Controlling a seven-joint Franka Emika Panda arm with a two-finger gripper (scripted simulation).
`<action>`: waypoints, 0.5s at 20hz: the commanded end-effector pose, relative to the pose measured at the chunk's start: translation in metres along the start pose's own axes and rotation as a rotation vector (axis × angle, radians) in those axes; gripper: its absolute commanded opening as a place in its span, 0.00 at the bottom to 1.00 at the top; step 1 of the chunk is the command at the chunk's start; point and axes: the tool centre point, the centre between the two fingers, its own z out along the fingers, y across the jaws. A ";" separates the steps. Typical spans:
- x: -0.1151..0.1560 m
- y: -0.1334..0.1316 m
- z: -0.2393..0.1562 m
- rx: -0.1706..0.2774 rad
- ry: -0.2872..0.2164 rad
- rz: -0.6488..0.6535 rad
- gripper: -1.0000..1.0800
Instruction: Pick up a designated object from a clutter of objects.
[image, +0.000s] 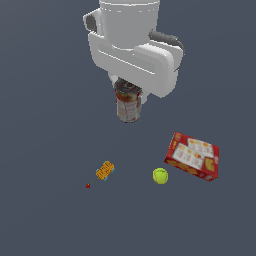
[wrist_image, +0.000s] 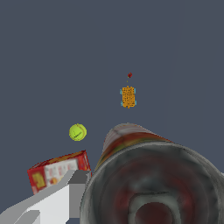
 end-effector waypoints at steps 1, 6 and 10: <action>0.006 0.002 -0.013 0.002 0.002 -0.001 0.00; 0.013 0.003 -0.025 0.001 0.003 -0.001 0.00; 0.014 0.003 -0.027 0.001 0.003 -0.001 0.00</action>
